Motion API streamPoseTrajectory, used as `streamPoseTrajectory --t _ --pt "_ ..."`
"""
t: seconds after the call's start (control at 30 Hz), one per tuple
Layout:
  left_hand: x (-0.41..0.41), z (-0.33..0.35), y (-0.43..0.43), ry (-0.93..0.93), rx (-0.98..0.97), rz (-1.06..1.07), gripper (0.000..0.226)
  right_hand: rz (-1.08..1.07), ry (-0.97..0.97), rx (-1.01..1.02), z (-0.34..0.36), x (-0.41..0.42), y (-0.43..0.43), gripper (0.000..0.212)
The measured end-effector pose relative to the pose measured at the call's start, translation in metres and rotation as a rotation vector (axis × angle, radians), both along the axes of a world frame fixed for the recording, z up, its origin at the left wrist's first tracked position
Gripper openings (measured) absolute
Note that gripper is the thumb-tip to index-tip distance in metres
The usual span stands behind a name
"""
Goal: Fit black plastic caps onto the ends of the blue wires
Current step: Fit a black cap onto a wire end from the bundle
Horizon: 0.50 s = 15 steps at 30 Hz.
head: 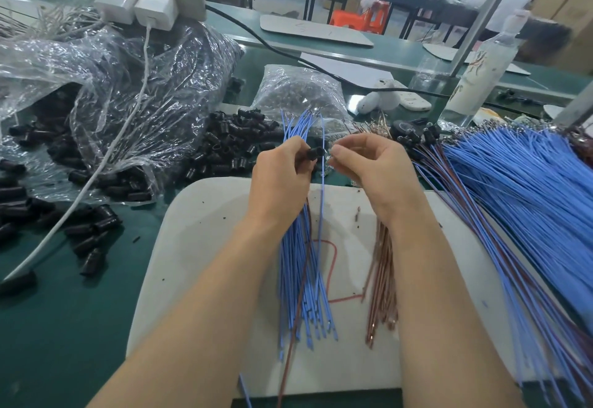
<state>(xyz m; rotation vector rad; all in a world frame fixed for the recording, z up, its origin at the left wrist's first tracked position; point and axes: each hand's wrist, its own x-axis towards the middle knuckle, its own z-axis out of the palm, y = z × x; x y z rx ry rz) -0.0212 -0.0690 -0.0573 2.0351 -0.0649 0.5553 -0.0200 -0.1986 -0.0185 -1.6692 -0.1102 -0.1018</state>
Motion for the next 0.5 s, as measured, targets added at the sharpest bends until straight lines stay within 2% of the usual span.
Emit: streamPoseTrajectory --t 0.13,0.33,0.5 --pt "0.0009 -0.0021 0.0015 -0.021 0.014 0.013 0.005 0.036 -0.082 -0.037 0.0018 -0.0071 0.0017 0.020" --pt "0.0039 -0.0043 0.0015 -0.006 0.002 0.021 0.008 -0.013 -0.271 -0.224 0.0013 -0.0085 0.0025 0.013" --pt "0.0009 -0.0013 0.0031 -0.009 0.044 0.036 0.005 -0.046 -0.323 -0.389 -0.0018 -0.0081 0.0042 0.011"
